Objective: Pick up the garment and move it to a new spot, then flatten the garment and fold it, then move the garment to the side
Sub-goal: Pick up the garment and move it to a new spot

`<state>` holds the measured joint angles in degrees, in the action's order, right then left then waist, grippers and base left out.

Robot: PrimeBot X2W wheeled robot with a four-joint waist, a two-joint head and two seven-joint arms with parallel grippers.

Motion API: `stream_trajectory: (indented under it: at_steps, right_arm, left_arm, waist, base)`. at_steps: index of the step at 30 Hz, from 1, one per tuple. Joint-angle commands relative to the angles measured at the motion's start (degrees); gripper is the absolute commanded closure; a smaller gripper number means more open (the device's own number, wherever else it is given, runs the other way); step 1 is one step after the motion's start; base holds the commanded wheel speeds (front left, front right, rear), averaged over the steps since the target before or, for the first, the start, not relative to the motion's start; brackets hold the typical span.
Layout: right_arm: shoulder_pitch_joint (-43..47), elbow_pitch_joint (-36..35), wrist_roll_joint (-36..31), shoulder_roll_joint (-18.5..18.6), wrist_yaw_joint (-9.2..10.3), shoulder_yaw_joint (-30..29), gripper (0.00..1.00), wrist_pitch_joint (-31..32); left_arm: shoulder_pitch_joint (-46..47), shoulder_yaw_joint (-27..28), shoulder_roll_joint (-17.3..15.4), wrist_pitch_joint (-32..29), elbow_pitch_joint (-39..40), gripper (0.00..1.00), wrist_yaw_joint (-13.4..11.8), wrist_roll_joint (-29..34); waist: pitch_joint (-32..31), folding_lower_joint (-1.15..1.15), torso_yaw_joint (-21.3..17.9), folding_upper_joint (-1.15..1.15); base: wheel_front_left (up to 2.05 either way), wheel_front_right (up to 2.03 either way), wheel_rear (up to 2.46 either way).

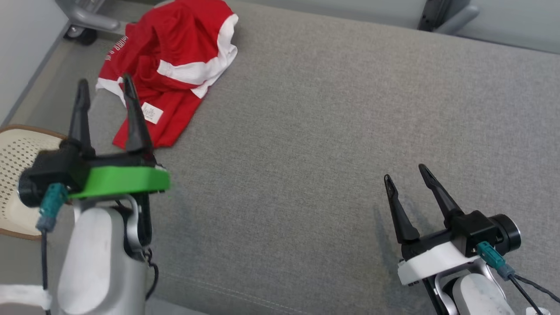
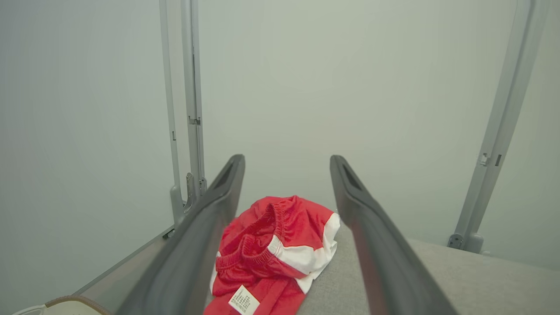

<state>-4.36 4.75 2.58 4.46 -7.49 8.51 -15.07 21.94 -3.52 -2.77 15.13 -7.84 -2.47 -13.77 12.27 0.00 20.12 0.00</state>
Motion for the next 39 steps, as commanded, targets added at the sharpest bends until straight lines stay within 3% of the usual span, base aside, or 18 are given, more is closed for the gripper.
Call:
stream_trajectory:
  at_steps: [1, 5, 8, 17, 24, 34, 39]
  right_arm:
    - [-1.64, -0.12, -0.33, 0.75, 0.00, -0.22, 0.00, -0.20]
    - [-3.16, -0.24, -0.47, 1.69, 0.00, -0.28, 0.00, -0.19]
    - [-3.94, -0.40, -0.48, 2.05, 0.00, -0.14, 0.00, -0.19]
    - [-5.90, -0.22, 0.25, 2.14, 0.00, 0.09, 0.00, -0.20]
    - [-6.71, -0.05, 0.90, 2.66, 0.02, 0.66, 0.00, -0.11]
    - [-7.79, 0.50, 1.22, 2.89, 0.07, 0.94, 0.00, 0.02]
    - [-7.76, 0.98, 1.38, 2.25, 0.09, 1.24, 0.00, 0.23]
  left_arm:
    - [4.36, 1.71, -0.20, 0.00, -1.66, 0.00, 1.30, 0.83]
    - [12.33, 4.08, -0.99, -0.01, -10.69, 0.00, 4.24, 1.88]
    - [16.92, 5.16, -1.86, 0.00, -16.02, 0.00, 5.03, 1.44]
    - [35.44, 6.75, -9.03, -4.37, -38.43, 0.00, 4.69, 1.90]
    - [45.69, 7.63, -12.79, -11.01, -50.67, 0.00, 6.31, 0.09]
    - [53.01, 5.10, -16.28, -21.69, -62.42, 0.00, 1.29, 2.37]
    - [52.49, 4.14, -16.58, -23.05, -64.04, 0.00, 1.30, 2.64]
  waist:
    - [7.00, 0.00, -4.38, 0.00]
    - [10.66, 0.00, -6.30, 0.00]
    - [12.35, 0.00, -7.19, 0.00]
    - [18.31, 0.00, -11.44, 0.00]
    - [20.91, 0.00, -13.88, 0.00]
    - [23.03, 0.00, -15.69, 0.00]
    - [23.03, 0.00, -15.93, 0.00]
  base:
    - [0.00, 0.00, 0.00]
    - [0.00, 0.00, 0.00]
    - [0.00, 0.00, 0.00]
    - [0.00, 0.00, 0.00]
    - [0.00, 0.00, 0.00]
    - [0.00, 0.00, 0.00]
    - [0.00, 0.00, 0.00]
